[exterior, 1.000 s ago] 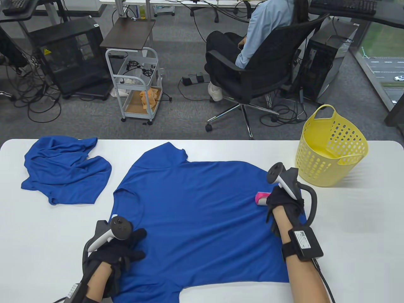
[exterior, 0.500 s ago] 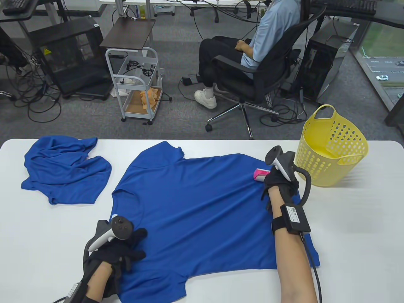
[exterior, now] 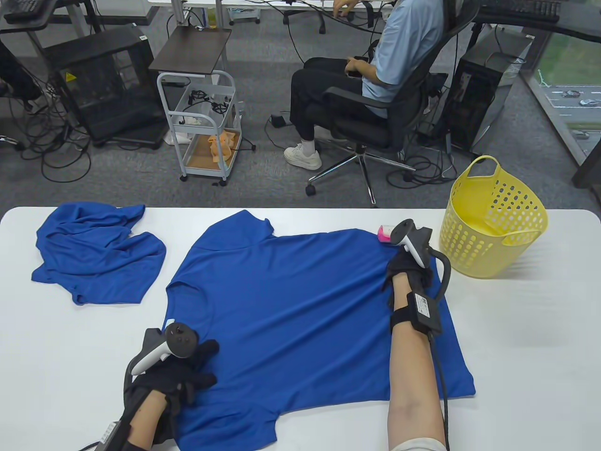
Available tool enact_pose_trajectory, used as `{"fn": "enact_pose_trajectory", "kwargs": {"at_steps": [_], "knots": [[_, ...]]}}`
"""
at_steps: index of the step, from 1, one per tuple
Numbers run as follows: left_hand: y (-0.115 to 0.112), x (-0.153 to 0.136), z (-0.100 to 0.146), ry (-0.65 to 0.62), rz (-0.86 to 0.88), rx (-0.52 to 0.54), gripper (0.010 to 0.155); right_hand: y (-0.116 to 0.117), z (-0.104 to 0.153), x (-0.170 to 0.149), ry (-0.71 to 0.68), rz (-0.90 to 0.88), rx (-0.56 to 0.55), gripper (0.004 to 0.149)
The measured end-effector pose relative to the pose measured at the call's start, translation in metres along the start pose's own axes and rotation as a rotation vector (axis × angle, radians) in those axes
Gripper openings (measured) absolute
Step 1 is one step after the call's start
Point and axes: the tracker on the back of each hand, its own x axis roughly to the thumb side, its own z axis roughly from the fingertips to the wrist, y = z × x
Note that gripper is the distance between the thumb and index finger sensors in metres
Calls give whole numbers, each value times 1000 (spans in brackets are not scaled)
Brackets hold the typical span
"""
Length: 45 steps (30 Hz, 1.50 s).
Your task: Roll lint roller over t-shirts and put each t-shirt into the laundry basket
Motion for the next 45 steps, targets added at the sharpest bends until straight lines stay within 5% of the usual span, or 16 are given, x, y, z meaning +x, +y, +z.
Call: {"fn": "enact_pose_trajectory", "kwargs": {"at_steps": [3, 6, 8, 11, 13, 17, 21, 28, 30, 33, 36, 38, 40, 45], "knots": [[0, 0, 0, -2, -1, -4, 74, -24, 17, -11, -95, -182, -162, 72], [0, 0, 0, -6, -1, -5, 74, -57, 54, -14, -250, -125, -275, 60], [0, 0, -1, -7, -5, -3, 74, -75, 88, -15, -293, -34, -151, 53], [0, -1, -1, -7, -3, -3, 74, -78, 127, -12, -318, 119, 193, 48], [0, -1, -1, -7, -5, -1, 74, -73, 152, -11, -370, 190, 312, 46], [-1, -1, -1, -6, -5, 4, 74, -51, 183, -1, -365, 351, 299, 44], [-1, -1, -1, -6, -4, 7, 74, -43, 169, 9, -299, 336, 215, 44], [-1, -1, -1, -8, -5, 0, 74, -22, 90, 35, -195, 93, 33, 47], [-1, -1, -1, -8, -7, 0, 74, -14, 72, 48, -160, 69, 57, 50], [-2, -1, -1, -9, -8, 0, 74, 4, 47, 64, -172, 157, 270, 70], [-2, -1, -1, -10, -15, -2, 74, 10, 33, 65, -173, 165, 216, 73], [-2, -1, -1, -11, -17, -6, 74, 8, 34, 59, -167, 102, 182, 73], [-3, -2, -1, -18, -15, -7, 74, -5, 44, 53, -225, 23, 32, 69], [-3, -3, -1, -28, -10, -7, 74, -67, 96, 30, -404, 5, -145, 64]]}}
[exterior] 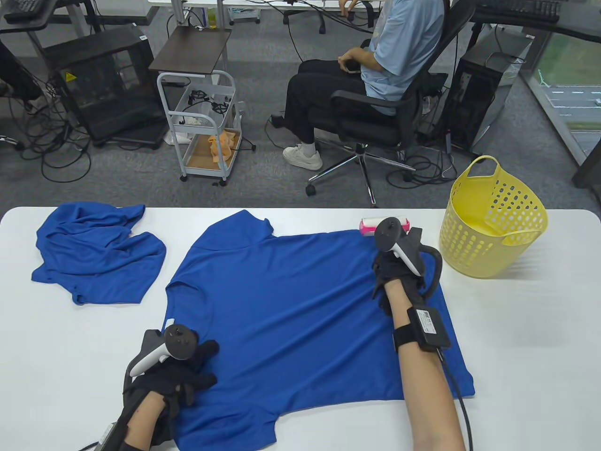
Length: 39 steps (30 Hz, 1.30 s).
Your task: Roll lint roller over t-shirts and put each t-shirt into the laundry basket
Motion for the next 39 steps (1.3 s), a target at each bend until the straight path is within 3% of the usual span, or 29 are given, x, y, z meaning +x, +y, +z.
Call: {"fn": "enact_pose_trajectory", "kwargs": {"at_steps": [3, 5, 7, 8, 11, 14, 16, 17, 21, 26, 29, 33, 35, 39], "knots": [[0, -1, 0, 0, 0, 0, 74, -37, 42, 6, -45, -47, 47, 56], [0, 0, 0, -1, 0, 2, 74, -46, 69, 15, -30, -53, 178, 51], [0, 0, -1, 0, 0, 4, 74, -40, 95, 30, -25, 46, 372, 48], [0, 0, -1, 1, 1, 4, 74, -37, 102, 34, -14, 89, 409, 48], [-1, -1, -1, 0, 3, 9, 74, -15, 126, 57, -31, 205, 477, 46], [-1, -1, -1, 0, 3, 11, 74, 7, 128, 70, -47, 218, 512, 45], [-1, -1, -1, 0, 3, 10, 74, 24, 120, 74, -27, 237, 534, 44], [-1, 0, -1, 0, 3, 9, 74, 22, 115, 77, -16, 245, 475, 44], [0, -1, -1, 1, 3, 8, 74, 32, 91, 83, 36, 277, 410, 45], [-1, -1, -1, 2, 4, 11, 74, 52, 38, 77, 93, 192, 246, 46], [0, 0, -1, 7, -4, 9, 74, 68, 6, 71, 122, 97, 248, 51], [0, 0, -1, 7, -4, 9, 74, 93, -32, 63, 147, -15, 353, 65], [-1, 0, -1, 6, -6, 9, 74, 105, -47, 58, 178, 9, 464, 73], [-1, 0, -1, 5, -5, 7, 74, 104, -57, 53, 178, -36, 363, 72]]}}
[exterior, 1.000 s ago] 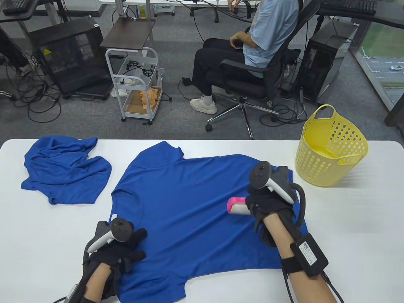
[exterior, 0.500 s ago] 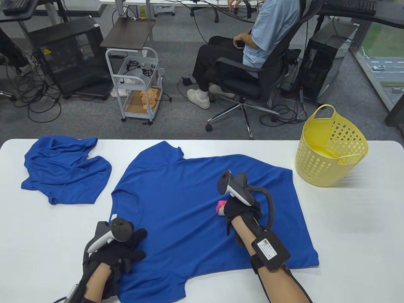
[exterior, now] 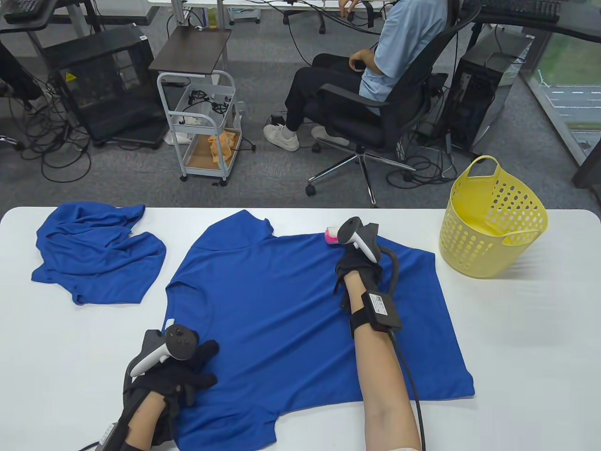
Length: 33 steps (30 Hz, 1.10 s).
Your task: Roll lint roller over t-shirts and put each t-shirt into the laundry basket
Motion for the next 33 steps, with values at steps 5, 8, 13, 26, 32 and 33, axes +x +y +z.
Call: {"fn": "enact_pose_trajectory", "kwargs": {"at_steps": [5, 8, 13, 26, 32, 33], "knots": [[0, 0, 0, -2, 1, 0, 74, -25, 38, -6, -164, -49, -271, 66], [0, 0, 0, -1, -1, -1, 74, -49, 97, -6, -268, -43, -359, 54], [0, 0, 0, 0, -1, 0, 74, -37, 184, 3, -236, 210, 226, 45], [-1, 0, 0, -2, 0, 3, 74, 1, 135, 48, -128, 241, -39, 47], [-1, 0, 0, -2, -3, 4, 73, 21, 42, 63, -75, 130, 82, 70], [-1, 0, 0, -2, -2, 4, 73, 24, 36, 63, -71, 135, 135, 75]]}}
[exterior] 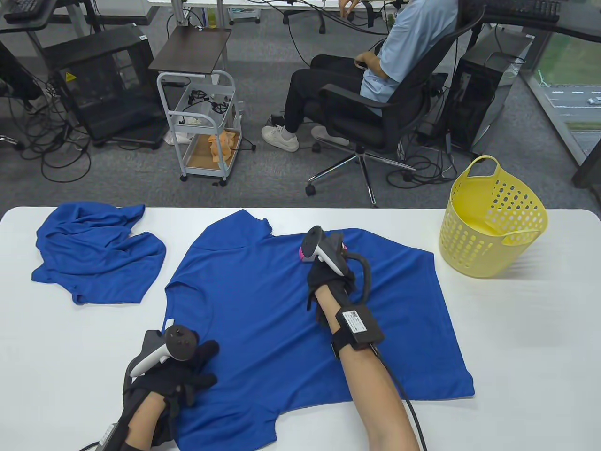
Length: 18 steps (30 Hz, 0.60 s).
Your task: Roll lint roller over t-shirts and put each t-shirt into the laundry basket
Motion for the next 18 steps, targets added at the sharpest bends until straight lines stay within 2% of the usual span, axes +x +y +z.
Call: {"fn": "enact_pose_trajectory", "kwargs": {"at_steps": [1, 3, 6, 8, 10, 11, 12, 13, 14, 16, 18], "knots": [[0, 0, 0, -1, 3, 1, 73, 1, -11, -1, -1, 0, 31, 77], [0, 0, 0, -1, 5, 0, 73, -1, -16, -4, 12, -28, -86, 75], [0, 0, 0, -3, 9, -2, 73, -15, 1, -11, -47, -98, -158, 70], [0, 0, 0, -3, 11, -7, 73, -35, 36, -17, -122, -90, -306, 64], [0, 0, 0, -3, 6, -7, 74, -51, 81, -20, -184, -47, -362, 58], [0, 0, 0, -3, 7, -6, 73, -54, 95, -20, -192, -31, -338, 57], [0, 0, 0, -2, 7, -6, 73, -56, 117, -20, -200, 3, -256, 56], [0, 0, 0, -1, 5, -6, 74, -52, 146, -20, -193, 53, -119, 55], [0, 0, 0, 1, 1, -6, 73, -45, 168, -20, -207, 90, -49, 54], [0, 0, 0, 1, 0, -4, 73, -28, 194, -19, -237, 141, 49, 52], [0, 0, 0, 1, 1, -2, 73, -7, 208, -18, -252, 177, 84, 50]]}}
